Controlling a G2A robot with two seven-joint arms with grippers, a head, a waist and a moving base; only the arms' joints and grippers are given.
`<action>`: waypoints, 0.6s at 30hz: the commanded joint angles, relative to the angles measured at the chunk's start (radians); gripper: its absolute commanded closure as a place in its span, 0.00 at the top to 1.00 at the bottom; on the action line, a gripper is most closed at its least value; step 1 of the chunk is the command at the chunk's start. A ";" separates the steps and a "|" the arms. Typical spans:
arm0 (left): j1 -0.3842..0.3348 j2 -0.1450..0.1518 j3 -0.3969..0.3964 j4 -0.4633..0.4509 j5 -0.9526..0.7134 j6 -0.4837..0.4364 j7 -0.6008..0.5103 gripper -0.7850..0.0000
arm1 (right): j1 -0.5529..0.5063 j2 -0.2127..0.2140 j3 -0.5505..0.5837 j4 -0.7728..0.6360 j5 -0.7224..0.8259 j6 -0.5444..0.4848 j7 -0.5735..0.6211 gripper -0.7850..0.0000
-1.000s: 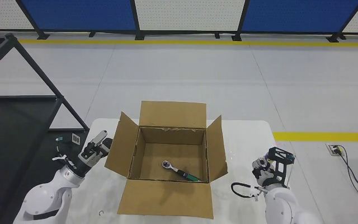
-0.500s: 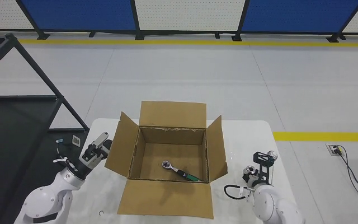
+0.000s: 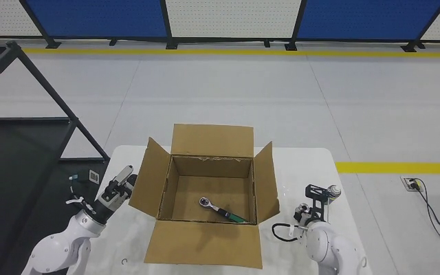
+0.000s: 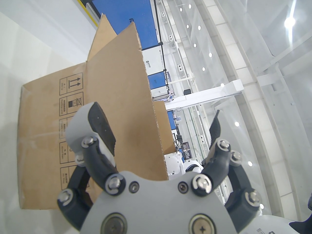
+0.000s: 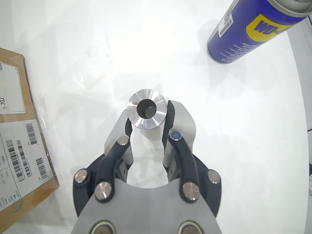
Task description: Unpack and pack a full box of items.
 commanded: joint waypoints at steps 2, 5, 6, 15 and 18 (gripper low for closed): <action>0.001 0.000 0.000 -0.002 -0.001 0.003 0.000 1.00 | -0.013 0.001 0.000 -0.029 0.025 -0.010 -0.005 0.49; 0.002 0.001 0.000 -0.003 -0.001 0.003 -0.001 1.00 | -0.028 0.002 -0.006 -0.060 0.018 -0.007 0.000 0.83; 0.002 0.001 0.000 -0.003 -0.001 0.003 -0.002 1.00 | -0.031 0.002 -0.009 -0.072 0.015 -0.004 0.001 0.91; 0.001 0.005 -0.017 0.008 -0.009 0.000 -0.013 1.00 | -0.100 0.002 -0.044 -0.325 -0.026 0.034 -0.060 0.94; 0.001 0.006 -0.024 0.014 -0.010 -0.003 -0.019 1.00 | -0.128 0.000 -0.070 -0.417 -0.041 0.047 -0.104 0.96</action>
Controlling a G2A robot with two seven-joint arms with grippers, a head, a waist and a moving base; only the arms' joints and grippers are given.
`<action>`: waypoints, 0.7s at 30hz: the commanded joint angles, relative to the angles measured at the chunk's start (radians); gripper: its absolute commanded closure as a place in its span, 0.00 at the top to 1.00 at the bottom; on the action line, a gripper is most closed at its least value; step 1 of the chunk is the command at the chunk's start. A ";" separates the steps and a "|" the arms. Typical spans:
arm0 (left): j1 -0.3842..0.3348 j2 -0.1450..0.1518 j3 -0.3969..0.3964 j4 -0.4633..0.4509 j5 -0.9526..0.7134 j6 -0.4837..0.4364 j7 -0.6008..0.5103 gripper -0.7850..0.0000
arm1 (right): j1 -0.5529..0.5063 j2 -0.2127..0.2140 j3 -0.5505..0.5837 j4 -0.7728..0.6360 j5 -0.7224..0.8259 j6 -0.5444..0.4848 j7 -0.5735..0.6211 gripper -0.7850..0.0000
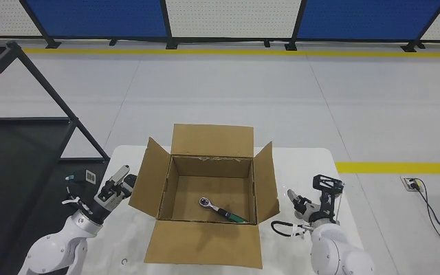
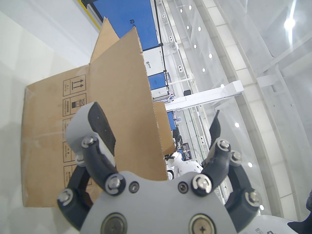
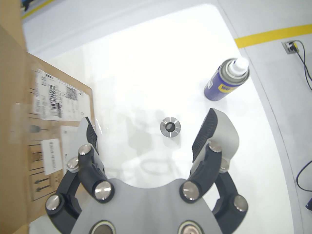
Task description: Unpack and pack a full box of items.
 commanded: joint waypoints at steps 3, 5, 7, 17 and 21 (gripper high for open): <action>-0.001 0.002 -0.007 0.008 -0.001 -0.002 -0.009 1.00 | -0.032 -0.002 -0.030 -0.098 -0.005 0.007 -0.054 0.96; -0.003 0.003 -0.009 0.011 -0.002 -0.001 -0.012 1.00 | -0.041 -0.003 -0.041 -0.119 -0.007 0.009 -0.072 0.97; -0.003 0.004 -0.010 0.012 -0.003 -0.001 -0.017 1.00 | -0.049 -0.004 -0.057 -0.133 0.004 0.001 -0.088 0.97; -0.016 0.006 -0.002 0.007 0.008 0.019 -0.022 1.00 | -0.075 -0.007 -0.034 -0.161 0.201 -0.078 -0.291 1.00; -0.036 0.004 0.021 -0.012 0.021 0.032 -0.012 1.00 | -0.025 -0.007 -0.013 -0.111 0.302 -0.147 -0.348 1.00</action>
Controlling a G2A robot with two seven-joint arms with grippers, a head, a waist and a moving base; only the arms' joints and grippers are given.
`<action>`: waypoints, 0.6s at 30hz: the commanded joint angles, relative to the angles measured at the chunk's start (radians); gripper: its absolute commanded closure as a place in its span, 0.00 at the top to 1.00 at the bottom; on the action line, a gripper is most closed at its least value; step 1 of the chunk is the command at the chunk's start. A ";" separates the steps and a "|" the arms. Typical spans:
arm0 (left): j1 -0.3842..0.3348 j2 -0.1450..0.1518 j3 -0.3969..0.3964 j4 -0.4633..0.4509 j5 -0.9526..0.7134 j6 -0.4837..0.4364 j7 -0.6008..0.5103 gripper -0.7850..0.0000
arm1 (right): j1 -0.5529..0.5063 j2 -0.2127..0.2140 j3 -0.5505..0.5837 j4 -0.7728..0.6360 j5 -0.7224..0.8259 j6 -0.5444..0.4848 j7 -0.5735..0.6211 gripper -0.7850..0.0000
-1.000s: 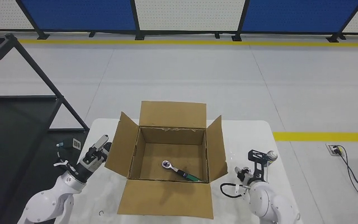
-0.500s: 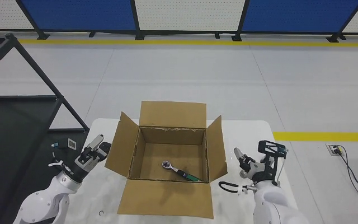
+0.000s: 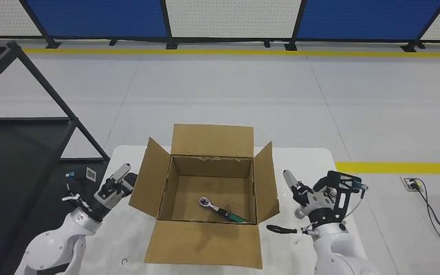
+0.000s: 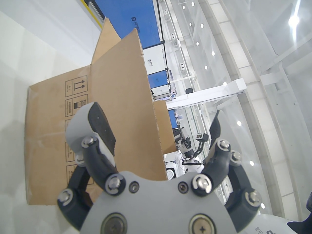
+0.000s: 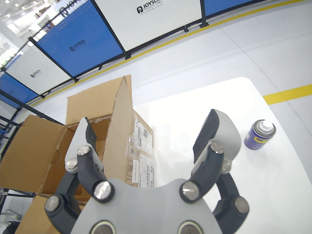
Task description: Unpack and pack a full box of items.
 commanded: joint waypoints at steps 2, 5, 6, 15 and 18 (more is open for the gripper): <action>-0.024 -0.003 0.030 -0.018 0.017 0.015 0.011 1.00 | 0.058 0.001 0.009 0.059 0.054 -0.049 -0.034 1.00; -0.062 -0.008 0.063 -0.044 0.054 0.011 0.063 1.00 | 0.124 0.002 0.012 0.137 0.094 -0.105 -0.067 1.00; -0.077 -0.010 0.075 -0.051 0.062 0.009 0.084 1.00 | 0.147 0.002 0.016 0.168 0.113 -0.124 -0.083 1.00; -0.258 -0.037 0.195 -0.055 0.163 -0.012 0.292 1.00 | 0.311 0.013 0.062 0.421 0.227 -0.315 -0.161 1.00; -0.316 -0.047 0.249 -0.013 0.183 0.006 0.312 1.00 | 0.346 0.021 0.083 0.476 0.238 -0.370 -0.149 1.00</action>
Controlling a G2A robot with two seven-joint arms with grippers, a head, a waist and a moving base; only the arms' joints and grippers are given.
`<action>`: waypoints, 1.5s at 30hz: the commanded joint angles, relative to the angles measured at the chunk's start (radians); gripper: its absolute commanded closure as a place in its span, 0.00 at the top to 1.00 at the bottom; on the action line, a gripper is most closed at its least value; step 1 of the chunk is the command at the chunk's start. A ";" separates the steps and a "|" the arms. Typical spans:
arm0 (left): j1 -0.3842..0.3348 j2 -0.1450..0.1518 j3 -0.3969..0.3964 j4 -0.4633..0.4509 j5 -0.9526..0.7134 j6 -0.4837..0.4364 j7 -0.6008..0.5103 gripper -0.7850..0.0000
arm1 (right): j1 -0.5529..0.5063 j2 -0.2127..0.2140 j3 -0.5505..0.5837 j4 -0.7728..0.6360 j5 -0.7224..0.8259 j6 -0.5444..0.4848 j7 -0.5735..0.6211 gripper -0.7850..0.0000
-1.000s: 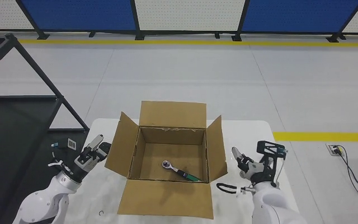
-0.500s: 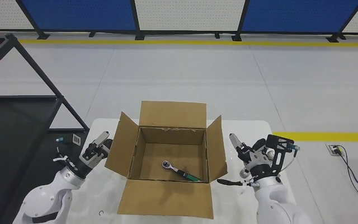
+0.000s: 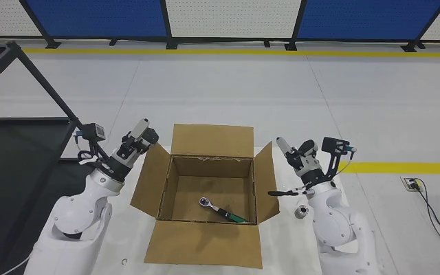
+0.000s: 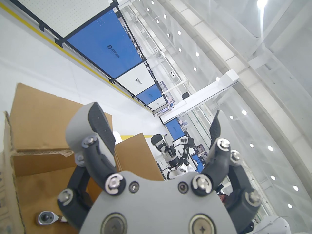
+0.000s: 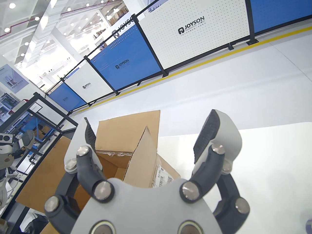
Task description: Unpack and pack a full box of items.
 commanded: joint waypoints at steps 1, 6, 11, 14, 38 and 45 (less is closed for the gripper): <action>-0.041 -0.007 0.040 0.036 0.006 0.020 0.002 1.00 | 0.023 0.006 0.015 0.037 0.010 -0.042 0.023 1.00; -0.087 -0.016 0.081 0.081 0.010 0.040 -0.002 1.00 | 0.035 0.010 0.025 0.055 0.017 -0.059 0.043 1.00; -0.087 -0.016 0.081 0.081 0.010 0.040 -0.002 1.00 | 0.035 0.010 0.025 0.055 0.017 -0.059 0.043 1.00; -0.087 -0.016 0.081 0.081 0.010 0.040 -0.002 1.00 | 0.035 0.010 0.025 0.055 0.017 -0.059 0.043 1.00; 0.322 0.014 -0.250 0.015 -0.179 -0.205 -0.006 1.00 | 0.364 -0.059 -0.534 0.095 -0.262 0.334 0.642 1.00; 0.367 0.019 -0.281 0.038 -0.236 -0.245 -0.097 1.00 | 0.511 -0.100 -0.652 0.302 -0.361 0.530 0.825 1.00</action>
